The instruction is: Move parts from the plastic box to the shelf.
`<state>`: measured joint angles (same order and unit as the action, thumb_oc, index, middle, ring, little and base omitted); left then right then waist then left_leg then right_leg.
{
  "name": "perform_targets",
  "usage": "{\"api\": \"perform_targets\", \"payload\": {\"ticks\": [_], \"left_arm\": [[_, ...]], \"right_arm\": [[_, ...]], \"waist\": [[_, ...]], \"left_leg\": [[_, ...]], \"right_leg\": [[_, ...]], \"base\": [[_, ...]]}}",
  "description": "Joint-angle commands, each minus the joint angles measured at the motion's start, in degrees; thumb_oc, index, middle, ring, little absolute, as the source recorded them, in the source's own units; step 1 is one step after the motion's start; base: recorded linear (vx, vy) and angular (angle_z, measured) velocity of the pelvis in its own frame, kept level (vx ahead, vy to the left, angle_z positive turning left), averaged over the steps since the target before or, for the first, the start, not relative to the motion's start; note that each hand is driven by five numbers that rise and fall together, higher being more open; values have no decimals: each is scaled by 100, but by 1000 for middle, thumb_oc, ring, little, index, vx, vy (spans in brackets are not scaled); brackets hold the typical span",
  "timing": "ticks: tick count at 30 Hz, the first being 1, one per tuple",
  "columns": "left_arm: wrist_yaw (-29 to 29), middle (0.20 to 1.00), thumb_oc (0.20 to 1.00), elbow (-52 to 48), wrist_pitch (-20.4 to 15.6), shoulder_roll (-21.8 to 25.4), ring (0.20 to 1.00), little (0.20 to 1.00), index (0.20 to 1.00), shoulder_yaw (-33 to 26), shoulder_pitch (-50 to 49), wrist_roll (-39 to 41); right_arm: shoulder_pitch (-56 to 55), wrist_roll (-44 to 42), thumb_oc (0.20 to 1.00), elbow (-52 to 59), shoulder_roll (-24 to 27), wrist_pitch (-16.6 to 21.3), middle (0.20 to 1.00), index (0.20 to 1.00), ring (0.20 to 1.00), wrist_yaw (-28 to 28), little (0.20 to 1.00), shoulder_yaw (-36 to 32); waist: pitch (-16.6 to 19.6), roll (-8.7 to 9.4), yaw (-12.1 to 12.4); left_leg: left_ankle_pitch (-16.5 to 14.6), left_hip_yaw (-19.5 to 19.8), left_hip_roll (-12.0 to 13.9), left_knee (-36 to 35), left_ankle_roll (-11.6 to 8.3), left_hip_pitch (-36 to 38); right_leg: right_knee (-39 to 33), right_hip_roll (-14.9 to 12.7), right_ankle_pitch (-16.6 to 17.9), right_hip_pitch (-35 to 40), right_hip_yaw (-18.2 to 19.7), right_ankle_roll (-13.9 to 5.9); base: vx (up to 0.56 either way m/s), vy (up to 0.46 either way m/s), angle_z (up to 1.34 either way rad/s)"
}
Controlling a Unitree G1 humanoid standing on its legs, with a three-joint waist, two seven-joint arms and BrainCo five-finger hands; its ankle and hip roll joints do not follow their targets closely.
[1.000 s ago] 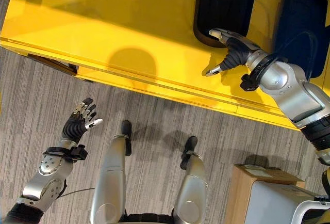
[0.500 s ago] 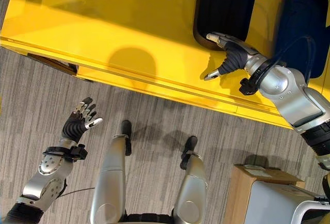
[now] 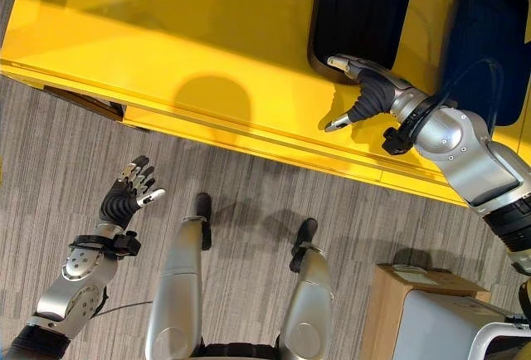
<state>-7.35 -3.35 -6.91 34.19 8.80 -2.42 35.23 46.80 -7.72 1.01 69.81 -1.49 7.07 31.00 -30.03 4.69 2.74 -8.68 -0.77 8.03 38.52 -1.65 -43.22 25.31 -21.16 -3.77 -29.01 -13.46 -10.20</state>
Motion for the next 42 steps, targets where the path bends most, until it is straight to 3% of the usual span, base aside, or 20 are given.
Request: {"api": "perform_targets", "payload": {"ticks": [1,29,42], "left_arm": [[89,1000,1000,-526,-219,-47,1000,1000,1000,-205,-138,-118],[48,1000,1000,-529,-247,-25,1000,1000,1000,-220,-158,-95],[44,1000,1000,-502,-256,-46,1000,1000,1000,-287,-218,-52]], "right_arm": [[51,-255,1000,259,193,221,1000,1000,1000,-101,1000,-361],[169,-507,1000,449,270,286,1000,1000,1000,-138,1000,-289],[160,-352,1000,238,879,286,1000,1000,1000,-421,1000,-762]], "waist": [[129,58,78],[124,66,76],[178,115,-25]], "left_leg": [[179,117,187,-262,-210,-11],[184,134,183,-242,-203,-38],[190,145,216,-285,-215,15]], "right_leg": [[545,-47,-157,260,22,26],[563,-34,-166,229,38,38],[563,-12,-187,233,58,36]], "base": [[0,0,0],[0,0,0],[0,0,0]]}}
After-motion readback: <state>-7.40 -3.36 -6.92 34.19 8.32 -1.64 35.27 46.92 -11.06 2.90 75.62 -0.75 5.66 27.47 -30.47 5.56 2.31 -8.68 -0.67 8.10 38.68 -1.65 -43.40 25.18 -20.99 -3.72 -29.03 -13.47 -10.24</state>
